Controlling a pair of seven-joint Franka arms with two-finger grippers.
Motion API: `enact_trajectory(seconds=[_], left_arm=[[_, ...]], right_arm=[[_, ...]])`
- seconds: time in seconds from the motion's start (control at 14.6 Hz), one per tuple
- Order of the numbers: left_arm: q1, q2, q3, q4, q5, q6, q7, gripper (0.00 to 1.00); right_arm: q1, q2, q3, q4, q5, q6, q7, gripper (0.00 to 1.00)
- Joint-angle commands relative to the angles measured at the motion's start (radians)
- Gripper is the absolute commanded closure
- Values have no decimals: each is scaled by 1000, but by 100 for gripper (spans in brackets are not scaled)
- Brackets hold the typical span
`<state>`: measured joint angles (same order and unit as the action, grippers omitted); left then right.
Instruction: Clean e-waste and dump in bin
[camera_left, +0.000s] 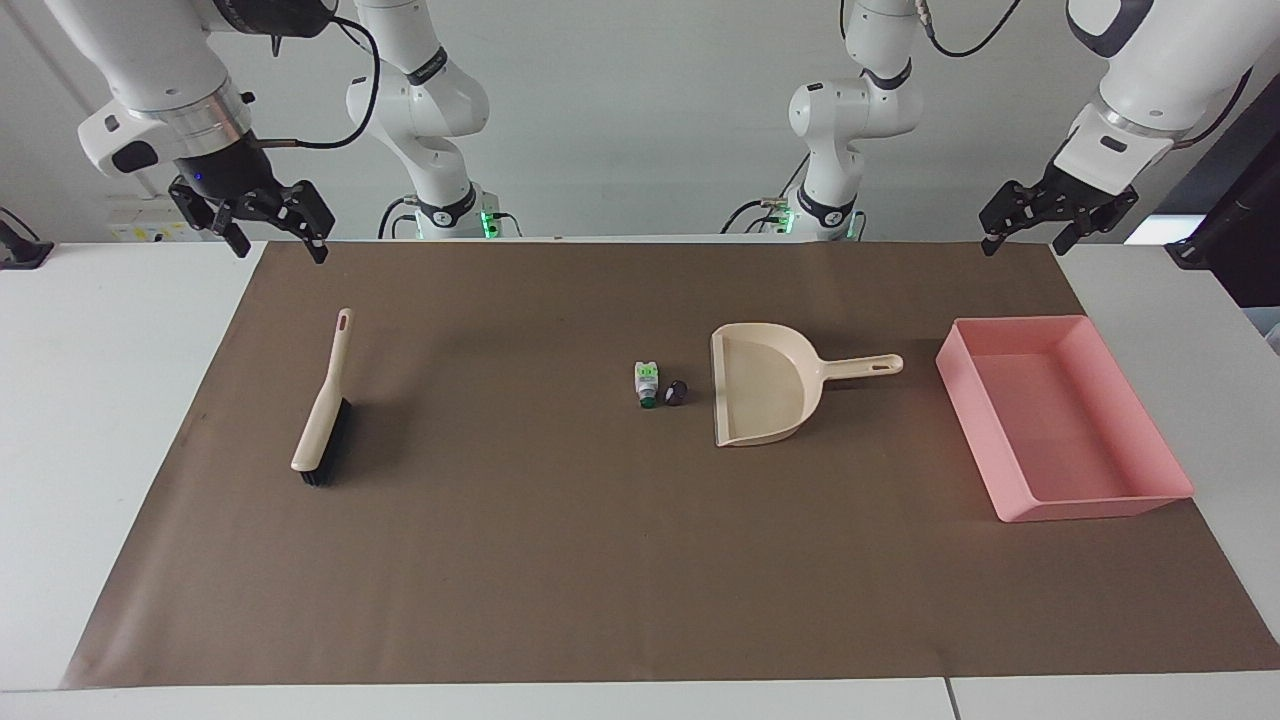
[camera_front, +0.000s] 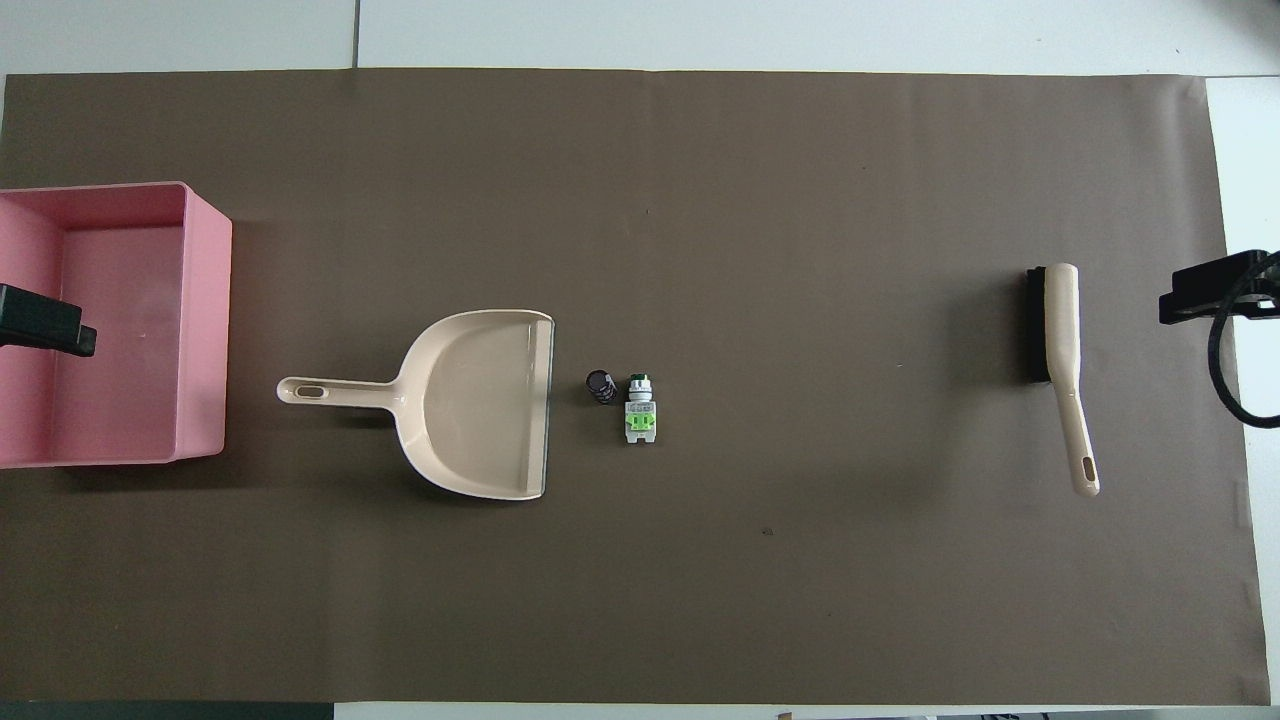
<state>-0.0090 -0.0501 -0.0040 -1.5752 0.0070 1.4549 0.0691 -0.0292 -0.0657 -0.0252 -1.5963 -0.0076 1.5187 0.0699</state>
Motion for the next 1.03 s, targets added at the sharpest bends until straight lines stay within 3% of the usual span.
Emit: enact_trajectory(seconds=[0.0,0.62,0.96], left_arm=[[8,-27,-10,-31,11,18,11,1],[-3,-27,-14,-32,11,41,46,2],[-23,-27,-27,-57,-1,83,456,2]], right_arm=[[-17,-2,10,1,-3,-14,-27,1],[-17,-9,8,-14,-2,-8,-10,1],[-17,-11,8,-20,-2,-5,-12,1]])
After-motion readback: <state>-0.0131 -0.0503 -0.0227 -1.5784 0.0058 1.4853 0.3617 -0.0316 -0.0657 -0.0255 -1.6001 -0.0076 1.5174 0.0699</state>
